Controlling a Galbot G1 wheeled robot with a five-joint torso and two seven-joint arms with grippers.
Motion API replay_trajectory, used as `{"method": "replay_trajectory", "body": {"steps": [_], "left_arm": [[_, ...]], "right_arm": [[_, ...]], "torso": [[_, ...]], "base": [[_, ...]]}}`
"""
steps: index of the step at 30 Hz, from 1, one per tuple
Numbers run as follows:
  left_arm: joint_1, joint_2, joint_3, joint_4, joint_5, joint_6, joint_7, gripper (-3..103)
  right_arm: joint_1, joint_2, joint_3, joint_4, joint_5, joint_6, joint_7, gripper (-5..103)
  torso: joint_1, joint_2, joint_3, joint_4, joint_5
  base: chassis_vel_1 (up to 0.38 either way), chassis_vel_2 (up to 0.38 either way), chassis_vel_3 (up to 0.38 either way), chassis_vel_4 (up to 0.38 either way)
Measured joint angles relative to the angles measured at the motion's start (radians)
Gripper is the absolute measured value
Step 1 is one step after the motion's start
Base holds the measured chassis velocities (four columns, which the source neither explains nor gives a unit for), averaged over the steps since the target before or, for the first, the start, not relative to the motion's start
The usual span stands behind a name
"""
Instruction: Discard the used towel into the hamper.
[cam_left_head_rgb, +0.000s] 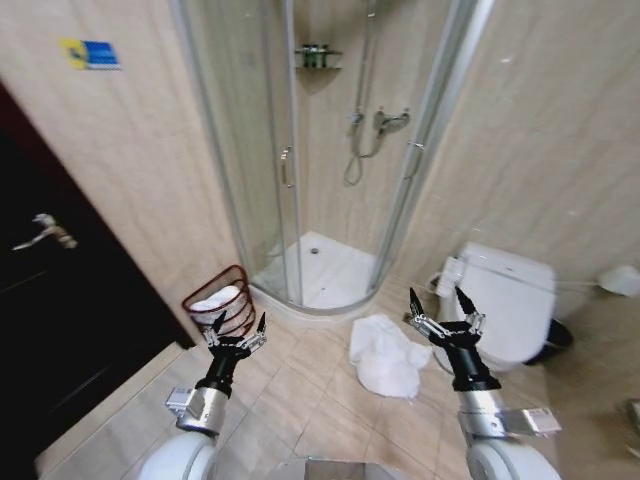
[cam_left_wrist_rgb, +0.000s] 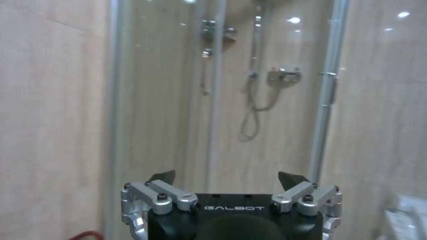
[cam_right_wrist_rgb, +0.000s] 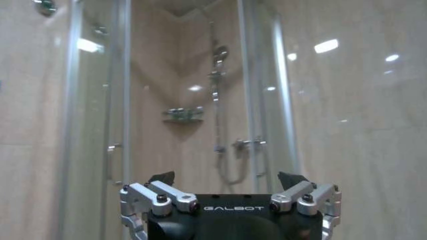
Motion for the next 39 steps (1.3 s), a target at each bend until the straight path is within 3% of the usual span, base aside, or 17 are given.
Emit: {"method": "replay_trajectory", "body": {"steps": [25,39], "left_arm": [[0.000,0.000,0.000,0.000,0.000,0.000,0.000,100],[0.000,0.000,0.000,0.000,0.000,0.000,0.000,100]], "right_arm": [[-0.005,0.014,0.010,-0.015,0.049,0.043,-0.024,100],[-0.007,0.017,0.008,-0.014,0.055,0.049,-0.027,100]], "torso": [[0.000,0.000,0.000,0.0000,0.0000],[0.000,0.000,0.000,-0.0001,-0.0001]], "base": [[-0.027,-0.027,-0.027,-0.025],[-0.126,0.125,0.123,-0.118]]}}
